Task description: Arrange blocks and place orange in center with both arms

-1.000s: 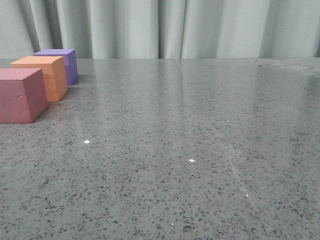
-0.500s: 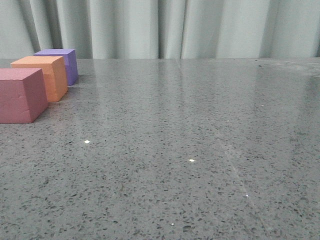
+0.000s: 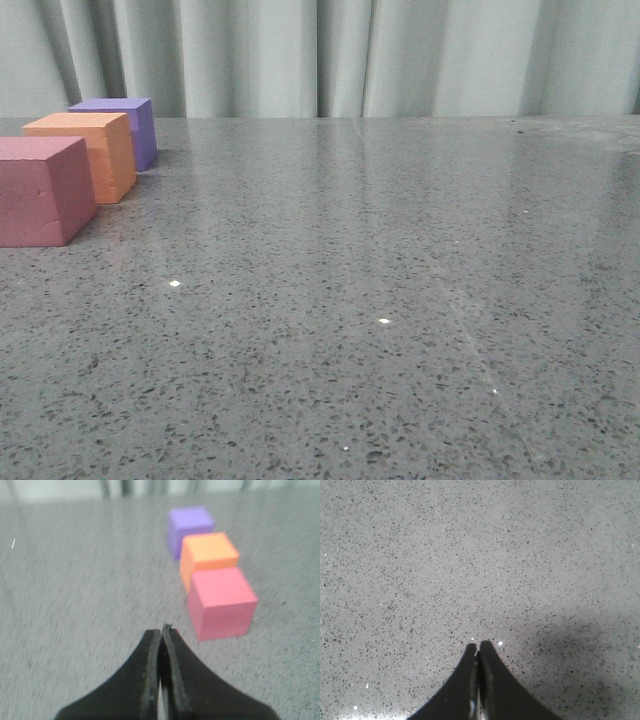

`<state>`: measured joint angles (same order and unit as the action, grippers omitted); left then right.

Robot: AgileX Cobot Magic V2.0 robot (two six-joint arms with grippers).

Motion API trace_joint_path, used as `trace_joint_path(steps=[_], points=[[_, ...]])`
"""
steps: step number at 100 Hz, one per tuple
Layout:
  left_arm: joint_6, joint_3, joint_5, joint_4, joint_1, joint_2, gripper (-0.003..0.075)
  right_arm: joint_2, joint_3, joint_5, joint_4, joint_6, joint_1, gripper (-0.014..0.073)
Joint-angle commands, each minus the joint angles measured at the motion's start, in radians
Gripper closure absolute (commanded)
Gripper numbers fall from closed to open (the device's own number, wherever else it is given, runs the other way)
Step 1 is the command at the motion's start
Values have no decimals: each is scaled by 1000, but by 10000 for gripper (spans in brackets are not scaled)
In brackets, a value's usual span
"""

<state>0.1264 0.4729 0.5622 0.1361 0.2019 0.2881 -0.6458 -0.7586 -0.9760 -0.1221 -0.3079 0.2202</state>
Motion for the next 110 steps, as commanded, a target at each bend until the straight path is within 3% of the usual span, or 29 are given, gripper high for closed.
trace_joint_path(steps=[1,42,61,110], points=[[-126,-51,-194,-75,-18,-67,739,0,-23,52,-9,8,-5,662],[-149,-425,-444,-136,-225,-325,739,0,-23,50,-9,8,-5,662],[-73,-523,-574,-78,-219,-325,739,0,-23,49,-9,8,-5,662],[-71,-523,-562,-69,-186,-325,739,0,-23,49,-9,8,-5,662]])
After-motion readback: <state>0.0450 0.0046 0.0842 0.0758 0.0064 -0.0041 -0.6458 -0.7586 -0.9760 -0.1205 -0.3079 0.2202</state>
